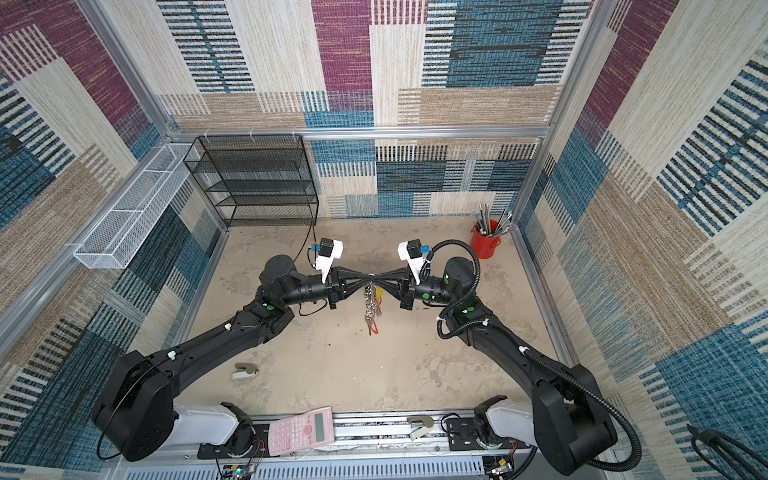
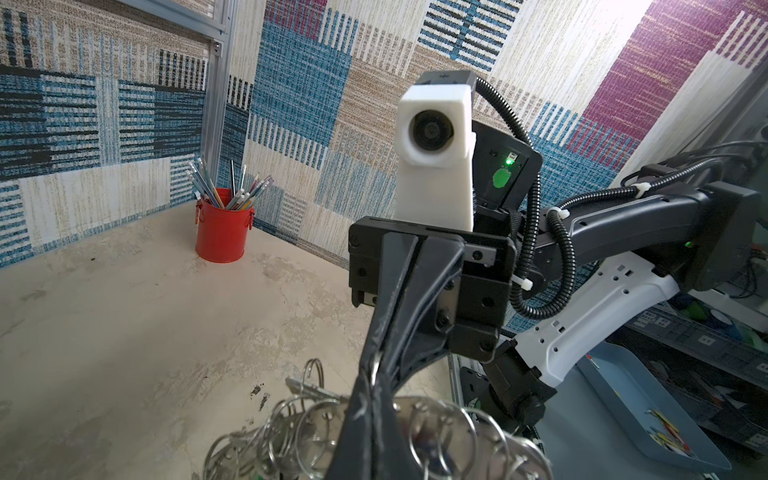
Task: Put the keys on the keyring
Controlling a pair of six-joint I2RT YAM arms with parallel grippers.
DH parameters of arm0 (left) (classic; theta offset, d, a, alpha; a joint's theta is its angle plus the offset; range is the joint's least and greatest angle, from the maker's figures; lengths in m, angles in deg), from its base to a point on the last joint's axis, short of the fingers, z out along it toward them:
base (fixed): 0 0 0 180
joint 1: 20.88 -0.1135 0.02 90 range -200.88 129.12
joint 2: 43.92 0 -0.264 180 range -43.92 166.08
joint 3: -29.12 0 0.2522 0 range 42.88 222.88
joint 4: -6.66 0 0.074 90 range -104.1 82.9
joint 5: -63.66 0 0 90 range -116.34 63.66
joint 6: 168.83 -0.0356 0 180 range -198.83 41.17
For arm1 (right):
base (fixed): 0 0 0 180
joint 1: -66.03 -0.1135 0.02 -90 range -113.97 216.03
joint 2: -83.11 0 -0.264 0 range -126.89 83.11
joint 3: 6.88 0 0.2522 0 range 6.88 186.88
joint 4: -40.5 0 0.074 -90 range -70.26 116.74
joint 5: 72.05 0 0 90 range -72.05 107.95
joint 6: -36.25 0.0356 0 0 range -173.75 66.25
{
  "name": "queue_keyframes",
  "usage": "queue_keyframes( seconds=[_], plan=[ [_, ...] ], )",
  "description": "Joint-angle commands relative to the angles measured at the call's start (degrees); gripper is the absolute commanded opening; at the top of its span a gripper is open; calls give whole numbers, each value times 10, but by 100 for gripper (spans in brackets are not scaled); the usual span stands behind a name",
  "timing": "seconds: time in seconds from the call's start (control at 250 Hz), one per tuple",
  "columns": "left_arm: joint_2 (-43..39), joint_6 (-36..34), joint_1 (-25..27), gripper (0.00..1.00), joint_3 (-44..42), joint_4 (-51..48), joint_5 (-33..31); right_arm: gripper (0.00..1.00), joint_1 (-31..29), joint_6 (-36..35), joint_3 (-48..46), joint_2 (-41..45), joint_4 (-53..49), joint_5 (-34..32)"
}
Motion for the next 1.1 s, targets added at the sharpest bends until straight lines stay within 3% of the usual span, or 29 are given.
queue_keyframes(
  seconds=[0.0, 0.068, 0.424, 0.68, 0.868, 1.096],
  plan=[
    [-10, -22, 2, 0, 16, -19, 15, 0, -3, -6, 4, 7, -6, -10],
    [-17, -39, 1, 0, 22, -52, 15, 0, -3, -23, 16, 10, -41, -25],
    [-60, -193, -22, 27, 103, -350, 25, 0, -4, -104, 48, 41, -165, -71],
    [-46, -377, -25, 38, 219, -599, 24, 0, -9, -166, 82, 45, -254, -74],
    [-16, -461, -26, 42, 280, -670, 13, 0, -16, -207, 114, 34, -324, -86],
    [44, -491, -24, 42, 349, -736, -7, 0, -20, -217, 125, 29, -342, -80]
  ],
)
